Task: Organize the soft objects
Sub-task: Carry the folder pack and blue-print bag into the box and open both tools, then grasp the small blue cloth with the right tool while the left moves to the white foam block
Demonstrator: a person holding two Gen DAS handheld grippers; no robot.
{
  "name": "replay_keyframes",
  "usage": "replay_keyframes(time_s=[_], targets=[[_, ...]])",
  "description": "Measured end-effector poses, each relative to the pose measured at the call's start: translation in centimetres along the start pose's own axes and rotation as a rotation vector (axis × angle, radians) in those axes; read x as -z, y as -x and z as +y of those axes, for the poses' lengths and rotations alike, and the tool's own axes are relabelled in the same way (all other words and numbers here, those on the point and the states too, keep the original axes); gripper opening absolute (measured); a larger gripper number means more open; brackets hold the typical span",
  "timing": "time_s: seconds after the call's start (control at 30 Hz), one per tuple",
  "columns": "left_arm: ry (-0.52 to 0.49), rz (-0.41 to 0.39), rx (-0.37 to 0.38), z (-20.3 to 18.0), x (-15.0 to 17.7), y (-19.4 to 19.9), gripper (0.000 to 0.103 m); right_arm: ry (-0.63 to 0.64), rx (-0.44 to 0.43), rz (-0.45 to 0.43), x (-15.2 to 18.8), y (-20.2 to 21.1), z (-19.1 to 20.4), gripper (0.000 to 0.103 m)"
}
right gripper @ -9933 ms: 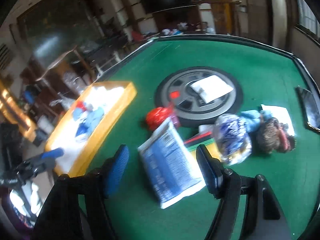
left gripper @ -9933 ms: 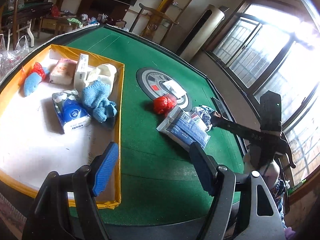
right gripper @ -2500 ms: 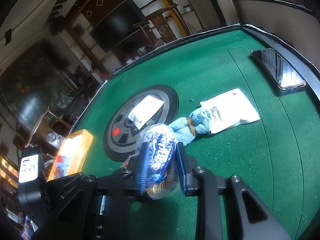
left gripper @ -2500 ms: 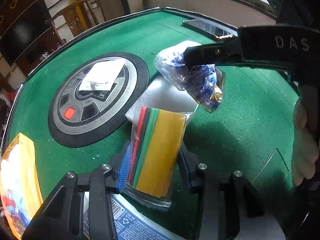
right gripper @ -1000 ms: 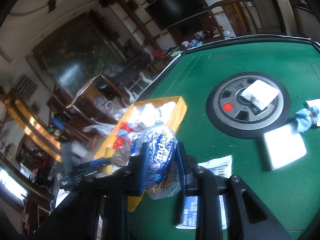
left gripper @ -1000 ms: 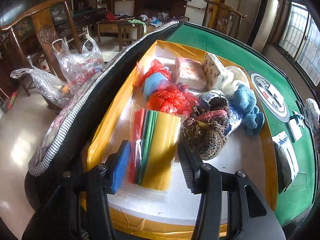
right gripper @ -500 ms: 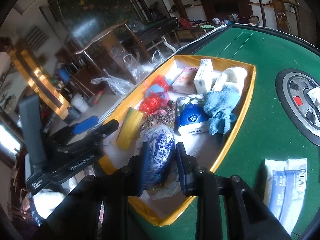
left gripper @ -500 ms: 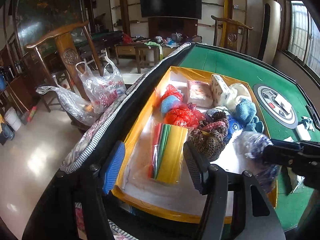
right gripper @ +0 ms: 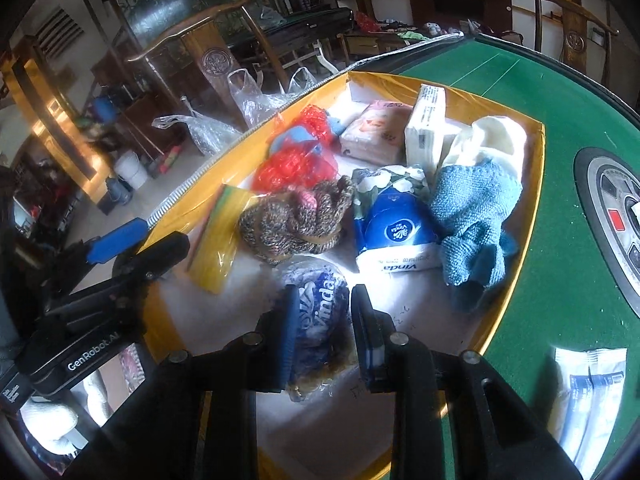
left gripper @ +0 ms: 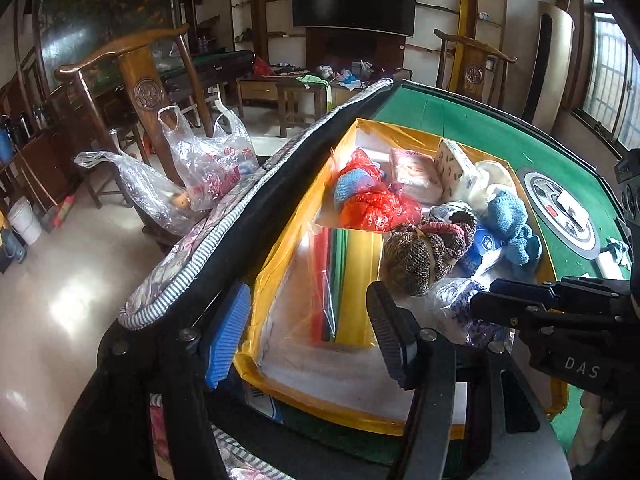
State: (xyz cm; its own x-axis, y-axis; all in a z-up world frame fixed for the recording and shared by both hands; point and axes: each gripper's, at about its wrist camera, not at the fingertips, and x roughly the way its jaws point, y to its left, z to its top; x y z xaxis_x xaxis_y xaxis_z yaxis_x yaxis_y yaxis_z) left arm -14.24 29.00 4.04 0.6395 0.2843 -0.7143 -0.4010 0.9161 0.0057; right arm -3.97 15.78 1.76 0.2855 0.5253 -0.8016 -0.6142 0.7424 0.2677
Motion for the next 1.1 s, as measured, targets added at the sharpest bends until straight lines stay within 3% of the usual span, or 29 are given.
replay_keyframes(time_s=[0.13,0.27,0.4,0.5,0.53,0.63,0.77,0.9,1.1], targets=[[0.02,-0.001,0.011,0.4,0.2,0.0,0.059,0.008,0.037,-0.022,-0.2,0.1,0.0,0.024],[0.023,0.0,0.017,0.3,0.2,0.1,0.059,-0.01,0.054,-0.041,-0.2,0.6,-0.1,0.031],[0.014,0.005,0.029,-0.1,0.3,0.4,0.059,-0.019,0.015,-0.133,0.0,4.8,-0.9,0.033],[0.023,0.017,0.067,0.0,0.3,0.8,0.06,0.0,0.112,-0.246,1.4,9.6,-2.5,0.052],[0.037,0.02,0.092,0.1,0.2,1.1,0.064,-0.004,0.161,-0.284,2.2,11.2,-3.5,0.058],[0.059,-0.002,0.155,-0.1,-0.1,2.0,0.07,-0.059,0.318,-0.35,4.8,15.6,-7.7,0.06],[0.032,-0.059,0.233,-2.0,-0.2,3.5,0.07,-0.283,0.438,-0.375,8.3,21.1,-16.9,0.064],[-0.023,-0.061,0.322,-5.1,0.1,4.1,0.07,-0.554,0.406,-0.414,11.8,24.9,-24.8,0.064],[-0.101,-0.012,0.376,-9.7,0.4,4.2,0.07,-0.61,0.344,-0.323,12.1,22.2,-27.7,0.064]])
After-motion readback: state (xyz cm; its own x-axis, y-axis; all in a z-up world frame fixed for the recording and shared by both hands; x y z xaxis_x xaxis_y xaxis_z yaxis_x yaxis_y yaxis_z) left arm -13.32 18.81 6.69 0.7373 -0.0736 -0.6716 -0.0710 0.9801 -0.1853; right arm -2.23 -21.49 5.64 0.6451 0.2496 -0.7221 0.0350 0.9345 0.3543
